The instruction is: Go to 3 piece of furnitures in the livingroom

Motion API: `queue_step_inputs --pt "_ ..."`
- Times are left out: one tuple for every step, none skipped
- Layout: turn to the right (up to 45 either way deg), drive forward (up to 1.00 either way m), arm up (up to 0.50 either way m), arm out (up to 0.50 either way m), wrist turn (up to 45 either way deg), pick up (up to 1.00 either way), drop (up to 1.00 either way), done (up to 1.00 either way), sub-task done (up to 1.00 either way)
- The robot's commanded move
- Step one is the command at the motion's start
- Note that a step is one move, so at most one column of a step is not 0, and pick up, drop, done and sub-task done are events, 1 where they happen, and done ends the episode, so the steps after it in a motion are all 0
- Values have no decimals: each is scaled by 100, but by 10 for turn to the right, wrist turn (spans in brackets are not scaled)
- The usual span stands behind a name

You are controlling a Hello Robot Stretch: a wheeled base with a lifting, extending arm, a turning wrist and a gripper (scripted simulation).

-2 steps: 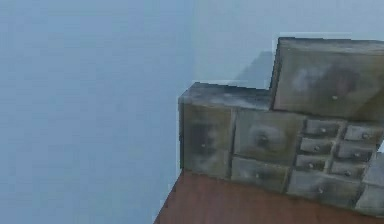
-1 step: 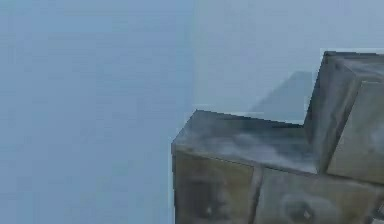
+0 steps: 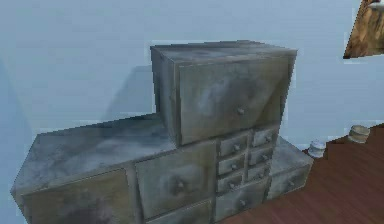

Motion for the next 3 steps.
queue_step_inputs --pt "0 0 0 0 0 0 0 0 100" --pt "450 0 0 0 0 0 0 0 0" --pt "210 0 0 0 0 0 0 0 0"
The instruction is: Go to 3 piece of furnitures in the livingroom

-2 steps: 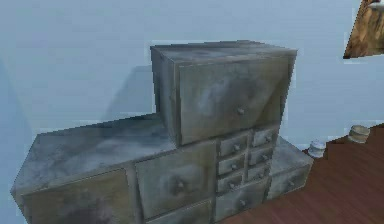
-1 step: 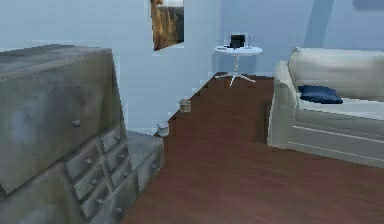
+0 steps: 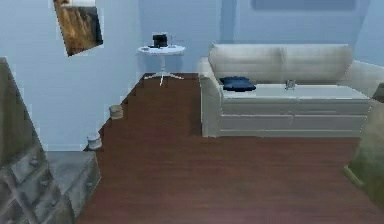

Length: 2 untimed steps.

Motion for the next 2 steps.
queue_step_inputs --pt "0 100 0 0 0 0 0 0 0" --pt "0 50 0 0 0 0 0 0 0"
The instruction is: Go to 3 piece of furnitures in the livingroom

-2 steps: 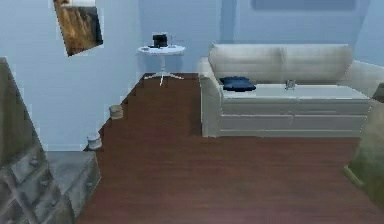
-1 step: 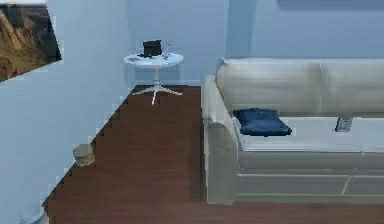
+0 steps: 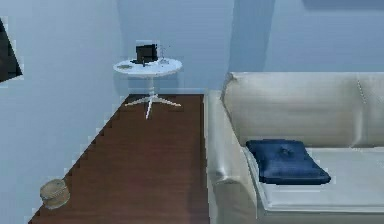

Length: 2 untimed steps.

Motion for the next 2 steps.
queue_step_inputs --pt "450 0 0 0 0 0 0 0 0" --pt "0 0 0 0 0 0 0 0 100"
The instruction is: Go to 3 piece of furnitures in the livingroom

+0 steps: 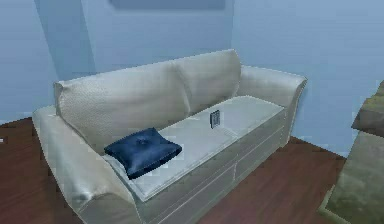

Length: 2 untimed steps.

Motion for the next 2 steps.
queue_step_inputs --pt "-450 0 0 0 0 0 0 0 0" --pt "-300 0 0 0 0 0 0 0 0"
